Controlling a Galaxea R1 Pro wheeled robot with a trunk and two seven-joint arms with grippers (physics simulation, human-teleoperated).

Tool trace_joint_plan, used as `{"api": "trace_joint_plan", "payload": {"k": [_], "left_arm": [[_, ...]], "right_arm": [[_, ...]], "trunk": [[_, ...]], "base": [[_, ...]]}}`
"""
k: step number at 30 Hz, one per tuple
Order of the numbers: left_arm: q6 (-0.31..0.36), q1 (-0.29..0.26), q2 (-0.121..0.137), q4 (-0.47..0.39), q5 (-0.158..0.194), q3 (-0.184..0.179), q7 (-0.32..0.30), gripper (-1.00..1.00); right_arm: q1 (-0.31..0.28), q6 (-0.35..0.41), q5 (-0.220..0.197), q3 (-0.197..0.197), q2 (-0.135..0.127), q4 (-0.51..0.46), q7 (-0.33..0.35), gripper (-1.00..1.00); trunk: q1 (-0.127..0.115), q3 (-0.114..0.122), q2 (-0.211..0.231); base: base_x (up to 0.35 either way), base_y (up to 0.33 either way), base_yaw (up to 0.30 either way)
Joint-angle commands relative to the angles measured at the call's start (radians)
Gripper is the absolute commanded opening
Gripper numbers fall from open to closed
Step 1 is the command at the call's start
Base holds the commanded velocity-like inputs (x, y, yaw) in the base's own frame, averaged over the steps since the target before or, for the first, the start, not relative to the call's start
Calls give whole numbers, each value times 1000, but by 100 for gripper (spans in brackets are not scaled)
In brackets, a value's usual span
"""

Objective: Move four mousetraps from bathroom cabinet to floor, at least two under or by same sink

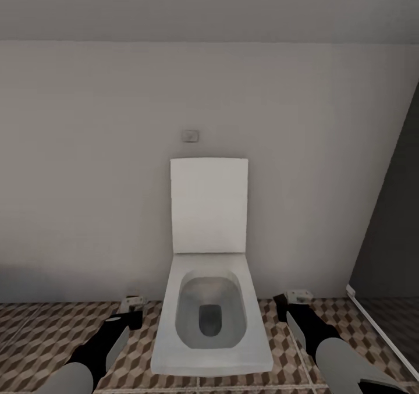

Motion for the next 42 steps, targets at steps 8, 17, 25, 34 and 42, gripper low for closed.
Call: {"api": "trace_joint_plan", "payload": {"k": [8, 17, 25, 34, 42], "left_arm": [[5, 0, 0, -12, 3, -6, 4, -100], [7, 0, -5, -16, 0, -9, 6, -100], [5, 0, -8, -16, -3, -9, 13, -100], [6, 0, -9, -18, -1, -9, 15, -100], [8, 0, -9, -18, 0, -11, 14, -100]], "right_arm": [[0, 5, 11, -6, 1, 2, 2, -100], [0, 5, 10, -6, 1, 3, 2, -100], [0, 5, 9, -5, 1, 3, 2, -100], [0, 5, 9, -5, 1, 3, 5, -100], [0, 5, 9, -5, 1, 3, 9, -100]], "trunk": [[0, -1, 0], [0, -1, 0], [0, -1, 0], [3, -32, -2], [7, -63, -4]], "base": [[0, 0, 0], [0, 0, 0], [0, 0, 0], [0, 0, 0], [0, 0, 0]]}}
